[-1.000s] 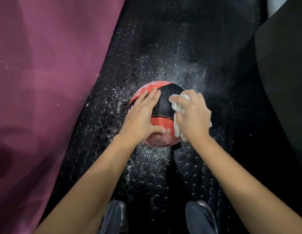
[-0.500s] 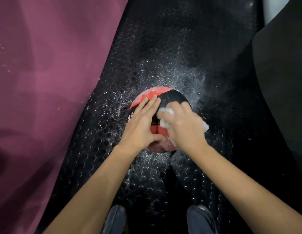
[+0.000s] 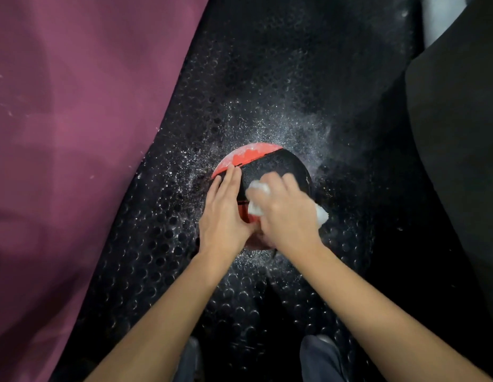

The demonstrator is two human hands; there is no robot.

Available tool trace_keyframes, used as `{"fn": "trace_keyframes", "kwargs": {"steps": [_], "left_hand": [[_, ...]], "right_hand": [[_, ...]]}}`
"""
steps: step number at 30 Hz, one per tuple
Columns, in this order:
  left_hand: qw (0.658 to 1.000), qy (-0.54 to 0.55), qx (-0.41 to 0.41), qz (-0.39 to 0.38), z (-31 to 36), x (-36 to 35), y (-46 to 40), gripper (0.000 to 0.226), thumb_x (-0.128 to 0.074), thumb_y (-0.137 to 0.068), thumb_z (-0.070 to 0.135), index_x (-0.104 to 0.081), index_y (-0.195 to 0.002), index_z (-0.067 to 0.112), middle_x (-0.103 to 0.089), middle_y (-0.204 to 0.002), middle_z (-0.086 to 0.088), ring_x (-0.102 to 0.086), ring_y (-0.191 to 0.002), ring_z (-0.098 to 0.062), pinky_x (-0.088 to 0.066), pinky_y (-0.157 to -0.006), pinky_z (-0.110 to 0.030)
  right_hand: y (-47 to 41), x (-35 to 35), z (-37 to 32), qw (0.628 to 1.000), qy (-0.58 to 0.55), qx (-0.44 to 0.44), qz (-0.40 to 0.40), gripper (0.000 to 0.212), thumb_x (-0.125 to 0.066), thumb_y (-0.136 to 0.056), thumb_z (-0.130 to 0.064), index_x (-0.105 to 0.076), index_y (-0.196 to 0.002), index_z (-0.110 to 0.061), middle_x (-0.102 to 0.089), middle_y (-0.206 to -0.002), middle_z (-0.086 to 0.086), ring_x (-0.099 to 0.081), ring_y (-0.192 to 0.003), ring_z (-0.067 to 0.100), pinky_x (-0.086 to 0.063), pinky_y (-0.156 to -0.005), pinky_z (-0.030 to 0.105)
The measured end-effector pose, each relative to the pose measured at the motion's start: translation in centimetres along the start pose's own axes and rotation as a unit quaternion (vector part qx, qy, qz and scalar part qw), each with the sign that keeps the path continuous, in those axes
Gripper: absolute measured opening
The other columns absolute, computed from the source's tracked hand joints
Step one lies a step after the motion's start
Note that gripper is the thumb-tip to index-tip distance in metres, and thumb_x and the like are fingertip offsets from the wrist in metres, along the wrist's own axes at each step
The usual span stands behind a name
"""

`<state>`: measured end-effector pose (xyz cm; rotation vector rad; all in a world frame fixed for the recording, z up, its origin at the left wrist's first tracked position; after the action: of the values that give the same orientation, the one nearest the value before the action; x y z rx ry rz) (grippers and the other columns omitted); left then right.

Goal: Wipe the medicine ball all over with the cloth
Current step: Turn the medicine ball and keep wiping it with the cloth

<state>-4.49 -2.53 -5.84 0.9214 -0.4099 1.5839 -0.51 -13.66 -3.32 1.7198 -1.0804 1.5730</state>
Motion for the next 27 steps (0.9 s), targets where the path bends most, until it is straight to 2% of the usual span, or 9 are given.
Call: {"fn": "trace_keyframes", "kwargs": {"steps": [2,6,10,11,15,17,21,25,27], "left_hand": [[1.000,-0.003,-0.004,0.000,-0.1,0.0,0.3,0.115,-0.085,-0.067,0.039,-0.014,-0.155,0.023,-0.011,-0.160,0.016,-0.007,-0.148,-0.008,-0.020,-0.117,-0.033],[1.000,0.001,-0.001,-0.003,0.1,-0.1,-0.2,0.124,-0.086,-0.058,0.047,-0.013,-0.155,0.022,-0.011,-0.161,0.015,-0.005,-0.148,-0.010,-0.013,-0.117,-0.029],[1.000,0.004,-0.004,0.003,-0.1,0.0,0.1,0.117,-0.086,-0.063,0.041,-0.015,-0.155,0.022,-0.012,-0.160,0.016,-0.006,-0.148,-0.009,-0.016,-0.118,-0.032],[1.000,0.003,-0.008,0.005,-0.2,-0.1,0.3,0.120,-0.085,-0.061,0.044,-0.014,-0.155,0.022,-0.012,-0.160,0.016,-0.006,-0.148,-0.009,-0.015,-0.118,-0.030],[1.000,-0.010,-0.009,-0.001,0.1,-0.5,0.4,0.126,-0.083,-0.056,0.053,-0.011,-0.155,0.023,-0.009,-0.161,0.016,-0.004,-0.148,-0.009,-0.015,-0.117,-0.030],[1.000,-0.011,-0.008,0.003,0.4,-0.6,0.3,0.126,-0.083,-0.056,0.052,-0.011,-0.155,0.022,-0.011,-0.161,0.015,-0.004,-0.148,-0.010,-0.014,-0.117,-0.028],[1.000,-0.015,-0.012,0.009,0.4,-0.4,0.4,0.124,-0.084,-0.058,0.051,-0.012,-0.155,0.020,-0.012,-0.161,0.014,-0.004,-0.148,-0.009,-0.017,-0.117,-0.029],[1.000,-0.014,-0.016,0.004,0.4,-0.6,0.7,0.125,-0.082,-0.058,0.053,-0.011,-0.155,0.021,-0.010,-0.161,0.015,-0.003,-0.148,-0.009,-0.014,-0.116,-0.028],[1.000,-0.017,-0.015,0.008,0.7,-0.7,0.5,0.125,-0.081,-0.057,0.056,-0.012,-0.155,0.020,-0.011,-0.161,0.013,-0.003,-0.148,-0.010,-0.011,-0.117,-0.026]], "right_hand": [[-0.3,0.0,0.8,0.998,0.021,0.058,-0.001,0.026,-0.050,-0.073,-0.019,-0.069,-0.090,-0.024,-0.058,-0.090,0.004,-0.048,-0.081,0.024,-0.032,-0.042,0.022],[-2.0,0.9,2.3,0.994,-0.038,-0.099,-0.004,0.029,-0.058,-0.075,-0.007,-0.070,-0.095,-0.025,-0.059,-0.098,0.004,-0.053,-0.089,0.027,-0.028,-0.049,0.025],[-0.6,0.1,0.9,0.993,0.051,0.100,-0.018,0.015,-0.062,-0.071,-0.022,-0.068,-0.084,-0.025,-0.059,-0.086,0.000,-0.053,-0.075,0.023,-0.026,-0.044,0.023],[-0.9,0.3,1.5,0.994,0.044,0.091,-0.029,0.017,-0.062,-0.073,-0.019,-0.069,-0.087,-0.026,-0.059,-0.090,0.000,-0.053,-0.079,0.023,-0.028,-0.046,0.024],[-4.4,0.5,5.3,0.983,-0.073,-0.166,-0.031,0.030,-0.052,-0.090,-0.014,-0.067,-0.107,-0.033,-0.056,-0.109,-0.003,-0.051,-0.104,0.023,-0.032,-0.067,0.030],[-4.6,0.7,4.0,0.985,-0.056,-0.159,-0.041,0.033,-0.050,-0.090,-0.011,-0.065,-0.111,-0.030,-0.054,-0.114,-0.001,-0.048,-0.108,0.023,-0.033,-0.070,0.030],[-3.3,1.2,1.2,0.998,-0.012,-0.010,-0.069,0.034,-0.049,-0.090,-0.013,-0.062,-0.116,-0.030,-0.049,-0.124,0.000,-0.042,-0.115,0.022,-0.034,-0.066,0.031],[-4.7,1.5,4.3,0.987,-0.047,-0.134,-0.070,0.034,-0.047,-0.092,-0.014,-0.063,-0.114,-0.034,-0.052,-0.114,-0.003,-0.046,-0.111,0.022,-0.032,-0.069,0.031],[-4.7,1.5,2.9,0.989,-0.026,-0.124,-0.072,0.033,-0.047,-0.091,-0.014,-0.062,-0.116,-0.031,-0.050,-0.117,-0.001,-0.045,-0.112,0.023,-0.032,-0.069,0.032]]}}
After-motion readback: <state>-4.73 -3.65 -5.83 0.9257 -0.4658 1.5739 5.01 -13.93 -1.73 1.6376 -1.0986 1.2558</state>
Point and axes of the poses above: each hand's wrist, its own y-axis away from the middle knuckle, its own x-axis out of the back of the hand, z = x × y, the point moved 2 cm from there along -y, towards the middle knuckle
